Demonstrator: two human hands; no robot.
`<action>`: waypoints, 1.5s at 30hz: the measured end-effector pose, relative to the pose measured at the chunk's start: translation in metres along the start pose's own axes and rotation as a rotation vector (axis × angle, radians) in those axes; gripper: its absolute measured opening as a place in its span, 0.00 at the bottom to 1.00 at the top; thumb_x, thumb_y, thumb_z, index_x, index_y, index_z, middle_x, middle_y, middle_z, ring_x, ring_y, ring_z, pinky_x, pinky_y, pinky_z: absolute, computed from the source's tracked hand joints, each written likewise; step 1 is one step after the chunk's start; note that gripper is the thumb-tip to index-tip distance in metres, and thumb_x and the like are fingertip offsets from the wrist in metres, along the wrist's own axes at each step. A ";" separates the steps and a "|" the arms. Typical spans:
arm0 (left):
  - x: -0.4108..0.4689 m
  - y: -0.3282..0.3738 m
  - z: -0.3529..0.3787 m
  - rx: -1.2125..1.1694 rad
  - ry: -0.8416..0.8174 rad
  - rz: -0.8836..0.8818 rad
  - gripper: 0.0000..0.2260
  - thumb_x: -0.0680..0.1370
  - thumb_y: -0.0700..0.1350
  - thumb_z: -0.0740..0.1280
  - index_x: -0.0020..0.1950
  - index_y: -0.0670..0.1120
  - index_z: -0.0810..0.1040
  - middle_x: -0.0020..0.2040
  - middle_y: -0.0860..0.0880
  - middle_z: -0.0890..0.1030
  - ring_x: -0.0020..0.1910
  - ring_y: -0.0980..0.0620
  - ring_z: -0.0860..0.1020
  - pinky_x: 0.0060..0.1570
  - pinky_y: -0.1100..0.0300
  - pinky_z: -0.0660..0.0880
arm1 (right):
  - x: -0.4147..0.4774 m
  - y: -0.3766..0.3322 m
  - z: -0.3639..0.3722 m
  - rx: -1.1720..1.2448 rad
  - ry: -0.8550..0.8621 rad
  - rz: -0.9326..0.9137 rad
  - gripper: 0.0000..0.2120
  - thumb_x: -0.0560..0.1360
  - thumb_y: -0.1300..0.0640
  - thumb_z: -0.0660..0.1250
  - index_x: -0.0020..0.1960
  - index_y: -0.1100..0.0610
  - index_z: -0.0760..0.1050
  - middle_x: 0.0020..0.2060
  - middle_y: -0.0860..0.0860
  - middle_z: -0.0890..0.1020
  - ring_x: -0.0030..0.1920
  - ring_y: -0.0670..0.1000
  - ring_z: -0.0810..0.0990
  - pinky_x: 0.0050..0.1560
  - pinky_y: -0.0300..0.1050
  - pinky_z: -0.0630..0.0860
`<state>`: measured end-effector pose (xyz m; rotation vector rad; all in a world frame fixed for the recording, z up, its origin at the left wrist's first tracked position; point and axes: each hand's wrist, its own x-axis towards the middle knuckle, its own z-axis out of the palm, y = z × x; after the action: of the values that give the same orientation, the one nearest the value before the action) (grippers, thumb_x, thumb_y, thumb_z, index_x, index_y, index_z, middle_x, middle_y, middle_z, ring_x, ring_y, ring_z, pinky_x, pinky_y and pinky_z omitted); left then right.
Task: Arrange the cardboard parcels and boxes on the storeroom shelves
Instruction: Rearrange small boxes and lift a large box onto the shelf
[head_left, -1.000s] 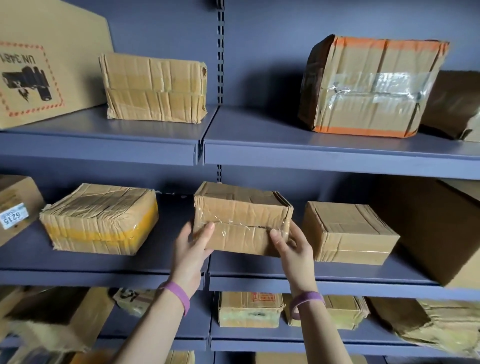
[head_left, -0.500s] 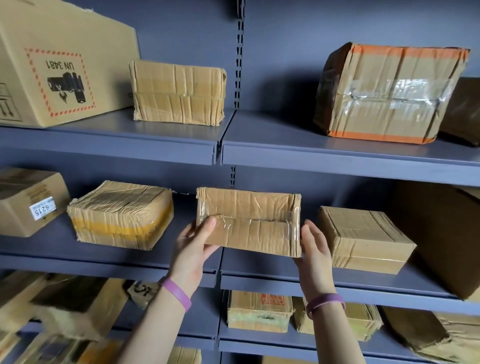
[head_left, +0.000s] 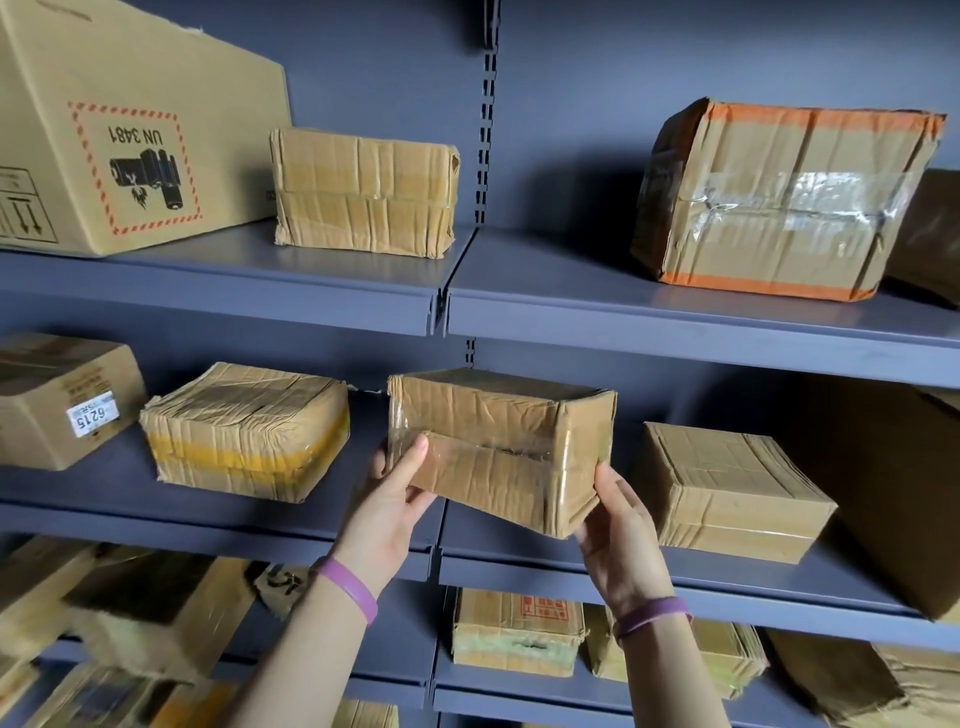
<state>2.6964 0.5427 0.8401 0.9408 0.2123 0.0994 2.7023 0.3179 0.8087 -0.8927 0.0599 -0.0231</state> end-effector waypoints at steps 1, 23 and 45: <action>-0.002 0.000 0.002 0.005 -0.025 0.004 0.19 0.77 0.43 0.72 0.67 0.50 0.75 0.61 0.48 0.83 0.61 0.49 0.81 0.64 0.51 0.76 | -0.001 0.000 0.002 -0.010 -0.004 -0.017 0.26 0.73 0.53 0.67 0.67 0.67 0.72 0.47 0.55 0.85 0.45 0.49 0.85 0.39 0.40 0.82; -0.012 -0.004 0.012 0.028 -0.225 0.011 0.24 0.72 0.39 0.73 0.67 0.46 0.77 0.62 0.45 0.83 0.60 0.47 0.82 0.54 0.57 0.81 | -0.009 0.012 0.026 -0.331 -0.059 -0.185 0.27 0.75 0.36 0.64 0.60 0.58 0.75 0.57 0.55 0.83 0.58 0.54 0.82 0.56 0.50 0.80; -0.005 0.021 -0.018 -0.083 -0.204 -0.235 0.23 0.75 0.43 0.67 0.70 0.39 0.73 0.63 0.40 0.81 0.60 0.45 0.81 0.51 0.54 0.83 | 0.002 0.012 0.020 0.061 0.030 -0.082 0.28 0.71 0.54 0.69 0.69 0.58 0.71 0.61 0.59 0.82 0.54 0.53 0.84 0.51 0.48 0.83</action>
<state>2.6874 0.5685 0.8476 0.8311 0.1278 -0.2020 2.7058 0.3409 0.8123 -0.8335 0.0499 -0.1146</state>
